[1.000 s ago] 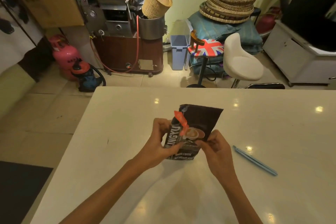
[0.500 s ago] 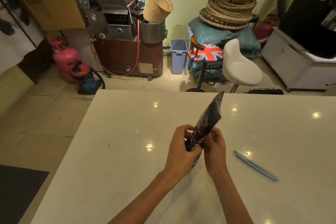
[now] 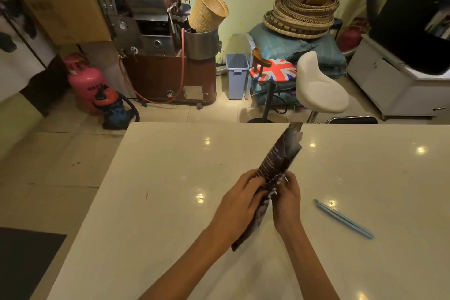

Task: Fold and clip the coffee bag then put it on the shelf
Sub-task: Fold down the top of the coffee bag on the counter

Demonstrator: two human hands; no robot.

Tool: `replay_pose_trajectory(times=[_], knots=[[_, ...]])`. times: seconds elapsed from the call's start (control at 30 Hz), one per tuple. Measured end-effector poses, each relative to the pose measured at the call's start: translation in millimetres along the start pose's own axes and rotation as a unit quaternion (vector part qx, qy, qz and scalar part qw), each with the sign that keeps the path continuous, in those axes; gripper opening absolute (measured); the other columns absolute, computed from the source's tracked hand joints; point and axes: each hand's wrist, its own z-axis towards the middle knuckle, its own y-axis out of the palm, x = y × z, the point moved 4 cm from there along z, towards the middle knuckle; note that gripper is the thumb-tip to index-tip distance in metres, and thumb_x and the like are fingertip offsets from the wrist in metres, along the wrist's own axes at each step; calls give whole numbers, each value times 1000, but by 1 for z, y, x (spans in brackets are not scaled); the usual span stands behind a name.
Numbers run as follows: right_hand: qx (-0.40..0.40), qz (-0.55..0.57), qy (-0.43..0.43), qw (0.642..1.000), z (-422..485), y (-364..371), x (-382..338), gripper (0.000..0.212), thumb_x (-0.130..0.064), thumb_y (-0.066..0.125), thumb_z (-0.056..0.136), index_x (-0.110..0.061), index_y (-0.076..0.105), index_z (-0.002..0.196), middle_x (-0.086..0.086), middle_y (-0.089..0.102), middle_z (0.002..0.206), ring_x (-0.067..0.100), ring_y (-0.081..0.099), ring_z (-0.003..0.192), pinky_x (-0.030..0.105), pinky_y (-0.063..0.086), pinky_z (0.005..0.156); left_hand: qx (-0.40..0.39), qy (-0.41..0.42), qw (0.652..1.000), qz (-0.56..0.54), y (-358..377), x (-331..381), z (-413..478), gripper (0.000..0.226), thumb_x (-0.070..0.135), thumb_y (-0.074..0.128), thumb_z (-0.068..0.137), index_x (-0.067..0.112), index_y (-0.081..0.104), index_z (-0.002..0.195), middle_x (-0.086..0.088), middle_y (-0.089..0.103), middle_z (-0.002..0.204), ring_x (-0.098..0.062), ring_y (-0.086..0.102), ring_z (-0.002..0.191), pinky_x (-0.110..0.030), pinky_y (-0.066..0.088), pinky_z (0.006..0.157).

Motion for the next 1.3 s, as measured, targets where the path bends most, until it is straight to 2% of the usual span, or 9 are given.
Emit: replay_pose_trajectory(times=[0.1, 0.17, 0.33, 0.43, 0.57, 0.77, 1.03, 1.17, 1.3], knots=[[1, -8, -9, 1000, 1, -1, -1, 16, -14, 45, 100, -9, 58, 108, 7, 68, 97, 19, 66, 88, 34, 53, 76, 90, -50, 994, -47, -12, -8, 8, 15, 2, 53, 93, 7, 63, 103, 0, 57, 129, 12, 53, 108, -7, 43, 97], [0, -16, -12, 1000, 3, -2, -2, 16, -16, 45, 100, -9, 57, 110, 3, 69, 97, 11, 69, 86, 34, 54, 79, 144, -120, 972, -145, -19, -15, 11, 14, -3, 54, 91, 8, 63, 93, 0, 67, 110, 1, 63, 99, -21, 55, 87], [-30, -53, -45, 997, 6, 3, -7, 16, -15, 46, 99, -4, 53, 110, 6, 70, 94, 7, 71, 78, 23, 57, 68, 125, -226, 904, -341, -14, -21, -1, 11, 12, 49, 99, 17, 54, 107, 3, 68, 115, -12, 69, 100, -25, 60, 79], [-57, -100, -77, 990, 5, 6, -10, 12, -13, 48, 99, -5, 53, 107, 18, 69, 101, 24, 71, 88, 33, 58, 73, 43, -207, 937, -278, -15, -15, 6, 31, 27, 57, 95, 28, 53, 126, 15, 65, 119, -1, 65, 102, -19, 56, 82], [-69, -107, -77, 989, 8, 0, -10, 7, -14, 49, 99, -11, 55, 102, 25, 66, 104, 34, 67, 92, 46, 57, 78, 40, -202, 940, -271, -25, -6, 15, 25, 27, 63, 92, 25, 64, 116, 10, 74, 105, -5, 70, 95, -23, 58, 83], [-81, -77, -62, 992, 7, -5, -8, 10, -11, 50, 98, -4, 55, 103, 17, 70, 96, 25, 69, 83, 32, 59, 69, 37, -218, 926, -305, -29, -15, 21, 34, 11, 62, 90, 17, 57, 123, -2, 74, 109, -13, 72, 98, -33, 60, 83], [-115, -102, -68, 986, 7, 2, -10, 15, -14, 47, 99, -5, 60, 100, 10, 70, 91, 14, 67, 80, 24, 54, 68, -8, -161, 939, -304, -52, -10, 29, 15, 12, 61, 92, 13, 74, 98, -2, 78, 89, -20, 75, 85, -29, 60, 76], [-142, -149, -103, 973, 5, 18, -18, 20, -17, 44, 101, -5, 50, 115, 2, 62, 104, 12, 63, 93, 15, 52, 74, 95, -157, 957, -226, -59, -8, 34, 17, 19, 62, 93, 10, 75, 88, -4, 78, 82, -22, 74, 77, -44, 61, 75], [-171, -162, -42, 971, -5, 16, 4, 44, -38, 52, 89, -15, 44, 126, 2, 62, 119, 1, 67, 97, 16, 55, 75, 162, -210, 925, -272, -60, -22, 33, 17, 21, 60, 94, 18, 75, 88, -3, 79, 84, -20, 75, 79, -49, 61, 77]])
